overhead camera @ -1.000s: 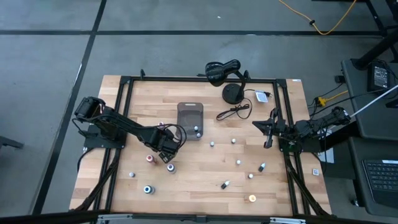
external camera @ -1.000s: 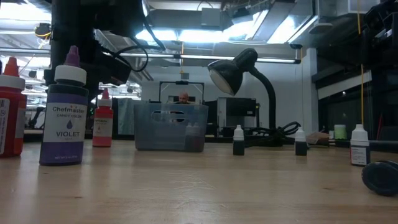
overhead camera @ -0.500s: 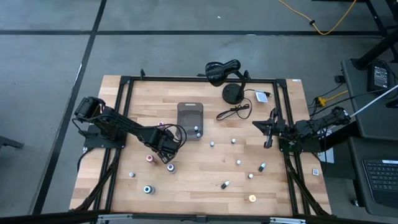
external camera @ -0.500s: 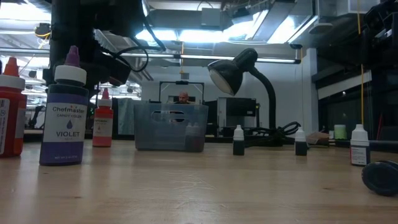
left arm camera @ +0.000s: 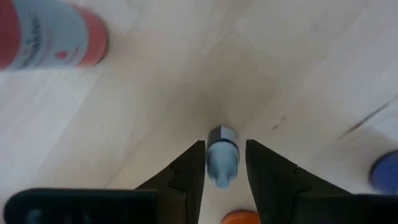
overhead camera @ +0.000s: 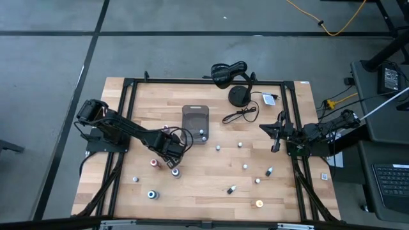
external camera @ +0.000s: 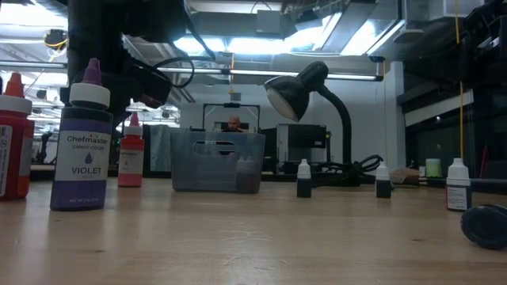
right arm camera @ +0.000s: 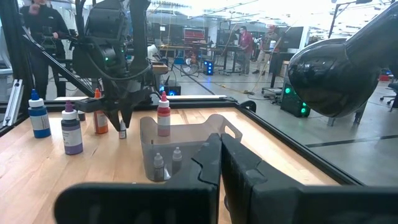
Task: Pick & Place food coloring
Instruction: Put the small pink food coloring bottle into the gray transparent bin
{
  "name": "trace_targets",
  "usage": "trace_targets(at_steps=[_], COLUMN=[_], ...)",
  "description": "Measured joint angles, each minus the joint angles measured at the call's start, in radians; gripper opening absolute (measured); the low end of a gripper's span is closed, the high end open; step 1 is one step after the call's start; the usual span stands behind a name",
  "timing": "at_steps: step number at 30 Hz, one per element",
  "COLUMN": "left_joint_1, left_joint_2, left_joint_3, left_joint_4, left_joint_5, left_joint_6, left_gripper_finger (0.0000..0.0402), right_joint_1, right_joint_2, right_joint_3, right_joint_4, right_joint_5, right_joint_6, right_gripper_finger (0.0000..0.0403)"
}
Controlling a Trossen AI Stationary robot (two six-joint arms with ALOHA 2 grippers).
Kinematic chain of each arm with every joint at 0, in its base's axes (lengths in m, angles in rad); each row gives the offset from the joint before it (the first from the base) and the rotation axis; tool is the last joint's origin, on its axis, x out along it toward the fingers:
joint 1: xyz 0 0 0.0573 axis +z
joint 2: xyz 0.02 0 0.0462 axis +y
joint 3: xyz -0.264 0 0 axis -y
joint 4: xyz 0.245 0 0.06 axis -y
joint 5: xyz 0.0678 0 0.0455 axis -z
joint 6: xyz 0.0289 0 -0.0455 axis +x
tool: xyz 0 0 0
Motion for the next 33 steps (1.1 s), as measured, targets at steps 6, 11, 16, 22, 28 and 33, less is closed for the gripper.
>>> trace_targets(at_steps=[6, 11, 16, 22, 28, 33], left_joint_1=[0.0, 0.0, 0.0, 0.0, 0.0, 0.0], left_joint_2=[0.0, 0.0, 0.0, -0.028, -0.099, -0.176], left_joint_3=[0.0, 0.0, 0.0, 0.004, 0.031, 0.062], left_joint_4=[-0.008, -0.012, -0.013, -0.033, -0.099, -0.153], left_joint_5=[0.025, 0.032, 0.032, 0.025, -0.001, -0.001], left_joint_6=[-0.012, -0.006, 0.0, 0.002, 0.004, 0.035], left_gripper_finger=[0.0098, 0.0089, 0.0077, 0.0065, 0.0063, 0.0063], right_joint_1=[0.0, 0.0, 0.0, 0.0, 0.0, 0.0], right_joint_2=[0.0, 0.0, 0.0, 0.0, 0.0, 0.0], right_joint_3=[0.0, 0.0, 0.0, 0.0, 0.0, 0.0], right_joint_4=[0.0, 0.0, 0.0, 0.0, 0.0, 0.0], right_joint_5=[0.0, 0.0, 0.0, 0.0, 0.0, 0.0], right_joint_6=[0.0, 0.0, 0.0, 0.0, 0.0, 0.0], right_gripper_finger=[0.0015, 0.0015, 0.0015, 0.0015, 0.0015, 0.0015])
